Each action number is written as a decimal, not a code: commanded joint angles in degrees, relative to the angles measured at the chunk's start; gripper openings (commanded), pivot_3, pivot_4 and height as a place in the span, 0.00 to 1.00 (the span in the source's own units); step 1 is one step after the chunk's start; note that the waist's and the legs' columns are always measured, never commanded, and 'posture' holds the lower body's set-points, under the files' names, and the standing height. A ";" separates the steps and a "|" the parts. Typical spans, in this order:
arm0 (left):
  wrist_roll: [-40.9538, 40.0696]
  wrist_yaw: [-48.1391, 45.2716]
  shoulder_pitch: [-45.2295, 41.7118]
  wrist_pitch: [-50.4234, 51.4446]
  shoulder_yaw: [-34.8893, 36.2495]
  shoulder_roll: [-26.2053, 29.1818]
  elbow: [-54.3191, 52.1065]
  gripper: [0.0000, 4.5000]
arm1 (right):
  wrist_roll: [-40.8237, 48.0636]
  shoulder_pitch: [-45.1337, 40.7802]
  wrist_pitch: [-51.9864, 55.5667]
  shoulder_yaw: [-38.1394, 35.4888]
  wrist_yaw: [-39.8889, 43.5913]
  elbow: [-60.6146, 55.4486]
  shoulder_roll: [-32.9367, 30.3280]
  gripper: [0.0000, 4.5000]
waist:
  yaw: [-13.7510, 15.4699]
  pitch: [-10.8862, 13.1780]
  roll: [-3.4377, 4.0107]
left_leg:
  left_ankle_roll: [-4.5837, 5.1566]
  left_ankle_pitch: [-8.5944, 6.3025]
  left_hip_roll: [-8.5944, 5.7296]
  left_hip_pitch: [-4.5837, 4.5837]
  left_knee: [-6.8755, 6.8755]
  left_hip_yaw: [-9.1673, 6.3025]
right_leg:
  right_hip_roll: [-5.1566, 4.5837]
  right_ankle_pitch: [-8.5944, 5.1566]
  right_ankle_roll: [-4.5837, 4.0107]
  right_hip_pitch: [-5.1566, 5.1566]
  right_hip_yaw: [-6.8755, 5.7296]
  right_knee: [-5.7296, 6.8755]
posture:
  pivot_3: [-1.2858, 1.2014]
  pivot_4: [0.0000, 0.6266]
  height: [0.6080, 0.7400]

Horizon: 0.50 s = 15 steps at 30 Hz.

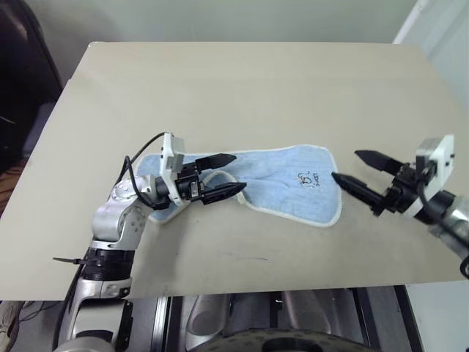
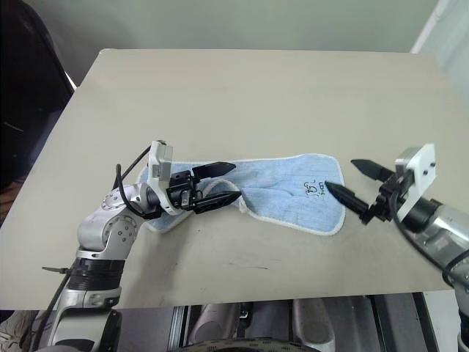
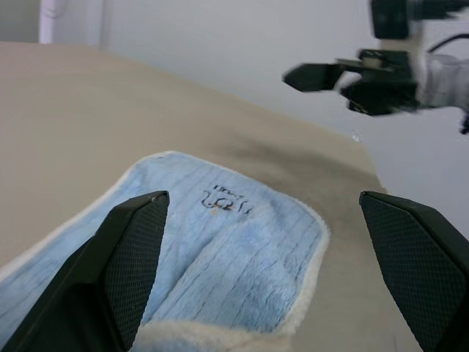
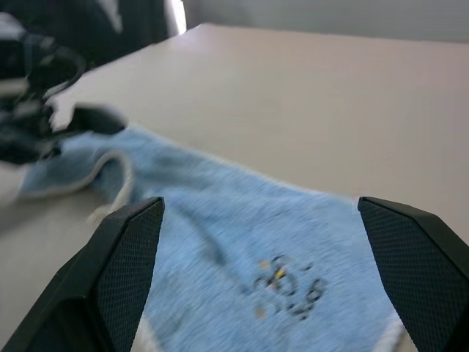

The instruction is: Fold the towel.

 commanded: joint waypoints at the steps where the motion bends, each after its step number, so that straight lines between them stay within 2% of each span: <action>1: -0.31 0.77 -1.38 -0.55 0.80 0.07 -1.39 1.00 | 2.12 -5.18 2.69 0.15 -1.31 5.31 0.48 0.99 | 0.00 0.00 0.00 | -0.01 0.01 0.03 0.00 -0.02 0.00 | 0.01 0.00 0.00 0.00 -0.02 0.00 | 0.52 0.24 0.72; 6: 0.46 2.88 -1.21 -1.01 1.01 0.03 -2.61 1.00 | -3.04 -16.13 8.06 7.11 -0.64 19.74 -0.95 0.99 | -0.13 0.00 0.00 | 0.07 0.12 0.02 0.00 -0.02 0.05 | -0.01 0.09 0.08 0.00 0.01 -0.01 | 0.52 0.24 0.72; 9: 0.75 4.10 0.32 -1.12 0.78 -0.13 -4.61 1.00 | -6.61 -22.67 10.32 11.31 0.81 29.52 -0.54 0.99 | -0.15 0.01 0.02 | 0.08 0.13 0.04 0.00 -0.02 0.05 | -0.01 0.24 -0.18 -0.02 -0.01 -0.01 | 0.52 0.24 0.72; 12: 0.10 4.73 1.40 -0.11 0.51 -0.19 -6.40 1.00 | -9.41 -28.02 11.81 16.10 6.18 37.14 -0.46 0.99 | -0.13 0.01 0.03 | 0.08 0.12 0.05 -0.05 -0.03 0.06 | -0.01 0.34 -0.34 -0.08 -0.01 0.00 | 0.52 0.24 0.72; 15: -0.09 4.85 2.70 0.81 0.13 0.45 -7.73 1.00 | -13.94 -33.03 8.67 19.30 9.75 45.70 1.14 0.99 | -0.08 0.02 0.03 | 0.08 0.12 0.06 -0.09 -0.06 0.06 | -0.01 0.36 -0.40 -0.13 -0.02 -0.01 | 0.52 0.24 0.72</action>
